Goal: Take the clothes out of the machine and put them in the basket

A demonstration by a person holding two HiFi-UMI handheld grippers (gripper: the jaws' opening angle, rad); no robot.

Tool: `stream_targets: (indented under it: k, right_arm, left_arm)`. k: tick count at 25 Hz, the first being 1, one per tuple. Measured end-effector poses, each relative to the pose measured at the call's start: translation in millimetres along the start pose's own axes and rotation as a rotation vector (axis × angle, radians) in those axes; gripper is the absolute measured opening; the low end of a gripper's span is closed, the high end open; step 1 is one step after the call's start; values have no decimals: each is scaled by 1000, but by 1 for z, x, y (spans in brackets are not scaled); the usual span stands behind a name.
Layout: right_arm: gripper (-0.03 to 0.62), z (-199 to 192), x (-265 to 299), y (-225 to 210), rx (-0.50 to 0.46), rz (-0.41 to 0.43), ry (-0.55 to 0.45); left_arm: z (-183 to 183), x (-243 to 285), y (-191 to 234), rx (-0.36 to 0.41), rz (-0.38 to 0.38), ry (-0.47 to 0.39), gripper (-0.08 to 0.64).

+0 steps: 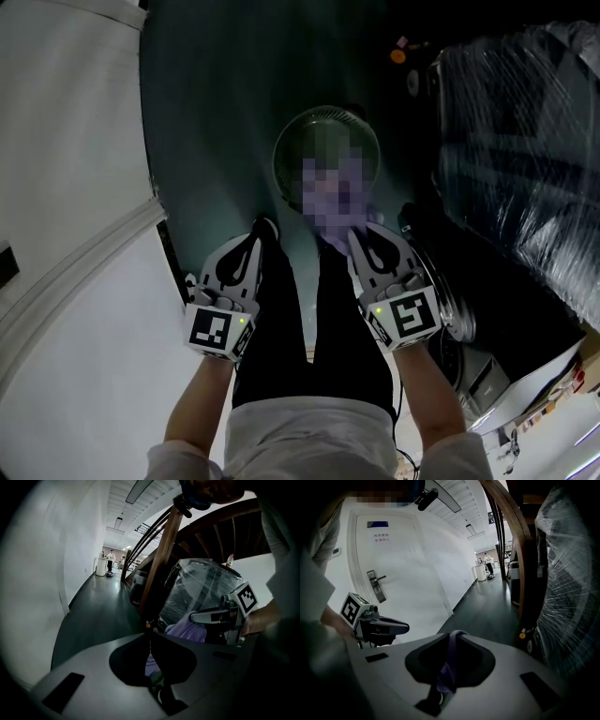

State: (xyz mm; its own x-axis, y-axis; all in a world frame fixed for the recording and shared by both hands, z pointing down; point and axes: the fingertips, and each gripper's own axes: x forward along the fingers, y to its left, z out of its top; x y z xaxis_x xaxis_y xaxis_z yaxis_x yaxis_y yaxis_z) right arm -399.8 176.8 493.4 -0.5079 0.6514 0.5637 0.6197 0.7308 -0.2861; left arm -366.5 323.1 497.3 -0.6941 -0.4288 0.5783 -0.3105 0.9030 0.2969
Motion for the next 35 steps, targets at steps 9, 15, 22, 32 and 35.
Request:
stream_targets:
  k: [9, 15, 22, 32, 35]
  right_arm:
    - [37, -40, 34, -16, 11, 10, 61]
    - [37, -70, 57, -28, 16, -5, 108]
    - [37, -99, 88, -42, 28, -34, 164]
    - [37, -163, 128, -60, 68, -90, 307]
    - [37, -178, 139, -66, 92, -116, 339]
  left_arm:
    - [-38, 30, 11, -32, -8, 39, 21]
    - [-59, 45, 19, -34, -9, 76, 21]
    - [-85, 65, 29, -64, -6, 121, 21]
    - [-138, 100, 46, -117, 7, 218, 21]
    - [-154, 106, 50, -133, 10, 250, 21]
